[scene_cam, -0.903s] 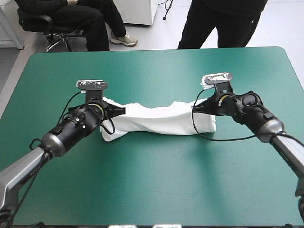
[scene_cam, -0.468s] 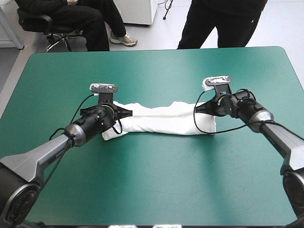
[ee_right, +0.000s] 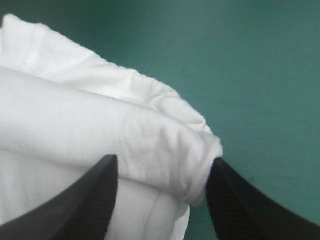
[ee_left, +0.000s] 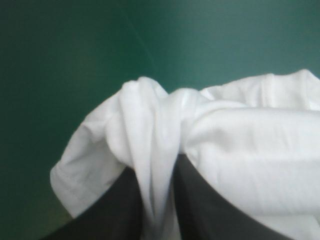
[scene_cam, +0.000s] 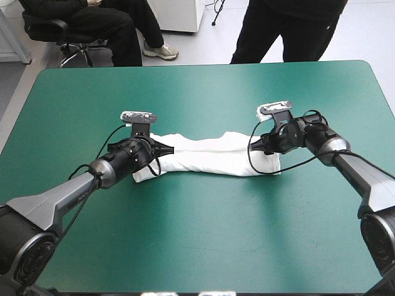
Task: Fold the cloth
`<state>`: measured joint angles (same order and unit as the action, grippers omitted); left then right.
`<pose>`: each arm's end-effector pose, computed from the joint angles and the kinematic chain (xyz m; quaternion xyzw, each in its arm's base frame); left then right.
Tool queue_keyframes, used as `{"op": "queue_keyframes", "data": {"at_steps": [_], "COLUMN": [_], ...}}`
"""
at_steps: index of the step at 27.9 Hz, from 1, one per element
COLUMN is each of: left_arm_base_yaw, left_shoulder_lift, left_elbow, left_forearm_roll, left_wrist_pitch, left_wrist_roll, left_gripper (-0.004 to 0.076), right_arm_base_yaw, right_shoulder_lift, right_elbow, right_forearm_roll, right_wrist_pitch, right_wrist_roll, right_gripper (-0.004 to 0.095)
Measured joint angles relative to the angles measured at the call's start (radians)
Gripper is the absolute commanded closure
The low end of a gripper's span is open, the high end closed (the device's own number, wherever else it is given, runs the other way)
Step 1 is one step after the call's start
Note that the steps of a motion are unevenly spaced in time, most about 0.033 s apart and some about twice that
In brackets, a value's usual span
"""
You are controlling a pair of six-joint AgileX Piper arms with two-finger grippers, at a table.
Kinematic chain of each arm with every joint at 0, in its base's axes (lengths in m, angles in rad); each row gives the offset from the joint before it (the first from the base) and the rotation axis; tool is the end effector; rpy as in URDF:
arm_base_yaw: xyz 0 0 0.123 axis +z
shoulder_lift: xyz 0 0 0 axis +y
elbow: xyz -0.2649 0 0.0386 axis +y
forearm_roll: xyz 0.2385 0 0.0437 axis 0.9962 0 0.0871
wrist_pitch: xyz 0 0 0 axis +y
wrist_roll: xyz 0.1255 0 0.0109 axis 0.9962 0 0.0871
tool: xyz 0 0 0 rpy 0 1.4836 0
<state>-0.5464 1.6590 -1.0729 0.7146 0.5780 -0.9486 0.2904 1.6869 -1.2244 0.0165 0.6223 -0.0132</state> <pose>0.3245 -0.1445 0.1918 0.0511 0.9375 0.0327 0.3426 0.3544 0.1072 0.2085 -0.1400 0.9489 0.0455 0.2791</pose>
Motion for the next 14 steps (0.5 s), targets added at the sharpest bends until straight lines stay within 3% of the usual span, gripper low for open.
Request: {"op": "queue_keyframes", "data": {"at_steps": [4,13,14], "left_arm_base_yaw": [0.000,0.000,0.000], "left_shoulder_lift": [-0.036,-0.204,-0.233], "left_elbow": [-0.017,-0.174,-0.193], "left_forearm_roll": [-0.035,-0.088,-0.113], "left_wrist_pitch": [0.049,0.377,0.400], "left_wrist_roll": [0.071,0.264,0.293], "left_gripper": [0.0342,0.0348,0.0409], "right_arm_base_yaw": [0.000,-0.004,-0.006], "right_shoulder_lift": [-0.022,-0.124,-0.130], "right_elbow": [-0.079,-0.161,-0.161], "right_forearm_roll": [-0.017,-0.232,-0.242], "right_wrist_pitch": [0.104,0.310,0.323], "right_wrist_roll": [-0.006,0.068,0.073], "right_gripper": [0.0264,0.0264,0.0264]}}
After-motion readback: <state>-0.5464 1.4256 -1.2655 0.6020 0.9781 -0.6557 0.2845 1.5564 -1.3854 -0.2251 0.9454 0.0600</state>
